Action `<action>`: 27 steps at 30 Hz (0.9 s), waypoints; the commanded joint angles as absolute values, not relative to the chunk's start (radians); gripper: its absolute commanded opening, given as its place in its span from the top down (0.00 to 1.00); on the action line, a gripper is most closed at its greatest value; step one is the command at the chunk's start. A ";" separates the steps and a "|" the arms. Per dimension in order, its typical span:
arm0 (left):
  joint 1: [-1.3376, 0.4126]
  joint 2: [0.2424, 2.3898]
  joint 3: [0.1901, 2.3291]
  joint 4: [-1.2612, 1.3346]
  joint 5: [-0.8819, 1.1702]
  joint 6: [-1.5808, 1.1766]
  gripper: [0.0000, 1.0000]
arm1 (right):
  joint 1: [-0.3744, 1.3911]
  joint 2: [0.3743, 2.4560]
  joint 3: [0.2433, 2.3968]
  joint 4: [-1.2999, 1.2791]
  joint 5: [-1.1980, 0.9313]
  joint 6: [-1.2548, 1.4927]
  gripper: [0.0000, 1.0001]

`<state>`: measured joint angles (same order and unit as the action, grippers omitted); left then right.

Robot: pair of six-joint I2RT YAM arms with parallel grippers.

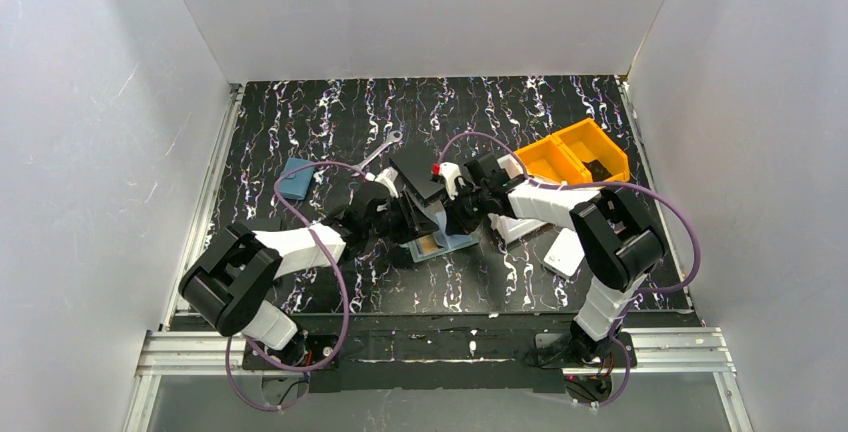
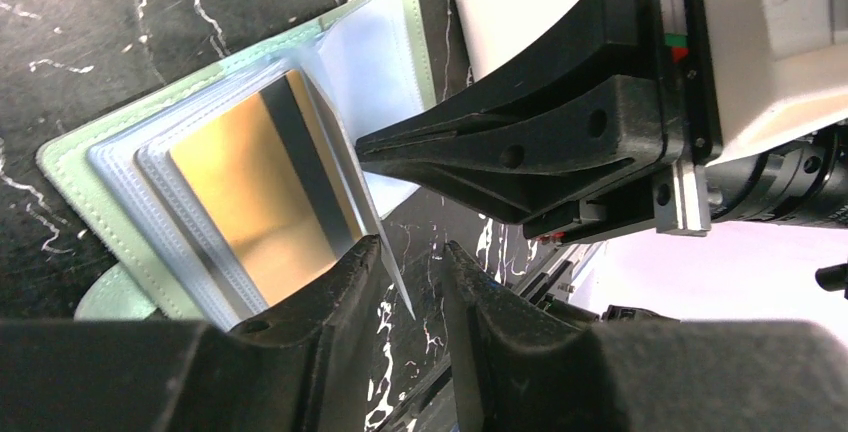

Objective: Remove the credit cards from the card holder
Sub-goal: Remove the credit card from the card holder.

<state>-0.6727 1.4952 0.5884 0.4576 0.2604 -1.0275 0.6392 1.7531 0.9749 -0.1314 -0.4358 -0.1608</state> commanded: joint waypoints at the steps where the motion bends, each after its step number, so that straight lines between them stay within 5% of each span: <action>1: -0.677 1.507 0.630 0.464 0.287 -0.999 0.74 | 0.607 1.705 0.990 -0.172 -0.477 -0.173 0.90; 15: -0.675 1.575 0.690 0.486 0.345 -0.987 0.73 | 0.522 1.692 0.981 -0.155 -0.785 -0.117 0.69; 21: -0.675 1.593 0.703 0.508 0.367 -0.987 0.71 | 0.506 1.719 0.977 -0.138 -0.726 -0.060 0.70; 27: -0.674 1.619 0.711 0.547 0.392 -0.993 0.64 | 0.461 1.718 0.968 -0.127 -0.722 -0.031 0.54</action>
<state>-0.6724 1.6024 0.6743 0.5072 0.3588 -1.0039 0.4923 1.7142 0.9714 -0.1562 -0.7078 -0.0654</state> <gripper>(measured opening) 0.356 0.424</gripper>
